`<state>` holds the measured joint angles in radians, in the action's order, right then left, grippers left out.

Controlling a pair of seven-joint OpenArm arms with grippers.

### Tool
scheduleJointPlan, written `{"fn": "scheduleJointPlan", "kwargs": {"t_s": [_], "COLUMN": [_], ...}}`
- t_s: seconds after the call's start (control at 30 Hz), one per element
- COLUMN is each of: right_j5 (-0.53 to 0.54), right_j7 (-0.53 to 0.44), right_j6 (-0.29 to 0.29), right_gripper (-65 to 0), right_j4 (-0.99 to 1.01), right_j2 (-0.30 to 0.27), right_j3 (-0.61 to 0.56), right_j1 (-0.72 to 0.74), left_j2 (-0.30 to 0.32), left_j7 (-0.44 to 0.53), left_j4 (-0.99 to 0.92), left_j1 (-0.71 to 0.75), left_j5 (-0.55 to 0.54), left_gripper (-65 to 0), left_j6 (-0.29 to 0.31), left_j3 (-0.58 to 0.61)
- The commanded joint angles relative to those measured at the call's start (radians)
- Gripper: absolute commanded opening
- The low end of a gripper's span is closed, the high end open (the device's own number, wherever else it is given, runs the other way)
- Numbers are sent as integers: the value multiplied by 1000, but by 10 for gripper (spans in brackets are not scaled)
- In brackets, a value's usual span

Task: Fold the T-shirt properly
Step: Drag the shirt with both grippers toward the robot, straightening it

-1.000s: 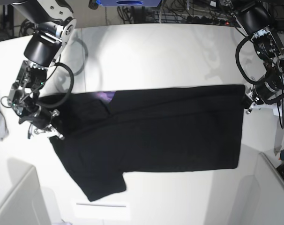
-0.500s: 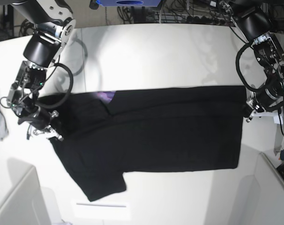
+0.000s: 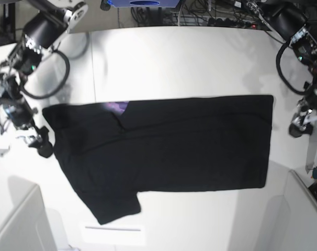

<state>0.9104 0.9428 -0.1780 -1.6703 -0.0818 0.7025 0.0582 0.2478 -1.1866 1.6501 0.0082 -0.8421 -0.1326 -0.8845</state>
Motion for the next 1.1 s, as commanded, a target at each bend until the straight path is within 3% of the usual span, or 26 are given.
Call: {"fn": "scheduleJointPlan", "kwargs": {"t_s": [0.0, 0.13, 0.2, 0.4, 0.57, 0.93, 1.0, 1.07], "right_j5": [46, 120, 134, 42, 28, 26, 26, 26], "right_j7": [-12, -14, -15, -146, -170, -175, -175, -179], "right_j6": [-12, -12, -12, -12, -12, -12, -12, -12], "right_gripper": [-245, -246, -246, -246, -245, -246, -246, -246], "right_j4": [-60, -149, -147, -75, 2, 81, 118, 154], "right_j2": [-13, -6, 18, 106, 107, 106, 106, 106], "right_j3": [4, 6, 7, 6, 6, 6, 6, 7], "right_j1": [-31, -188, -242, -332, -332, -292, -280, -260], "left_j2": [-9, -55, -83, -77, -49, -52, -52, -52], "left_j7": [-11, -9, 29, 181, 256, 265, 265, 265], "left_j4": [29, 42, 28, -81, -150, -167, -178, -193], "left_j1": [28, 151, 174, 206, 197, 149, 141, 126], "left_j5": [-18, -13, -12, -10, 17, 77, 77, 77], "left_gripper": [-61, -91, -105, -174, -237, -242, -267, -331], "left_j6": [29, 153, 172, 172, 172, 175, 175, 175], "left_j3": [-17, -20, -19, 106, 181, 265, 275, 278]}}
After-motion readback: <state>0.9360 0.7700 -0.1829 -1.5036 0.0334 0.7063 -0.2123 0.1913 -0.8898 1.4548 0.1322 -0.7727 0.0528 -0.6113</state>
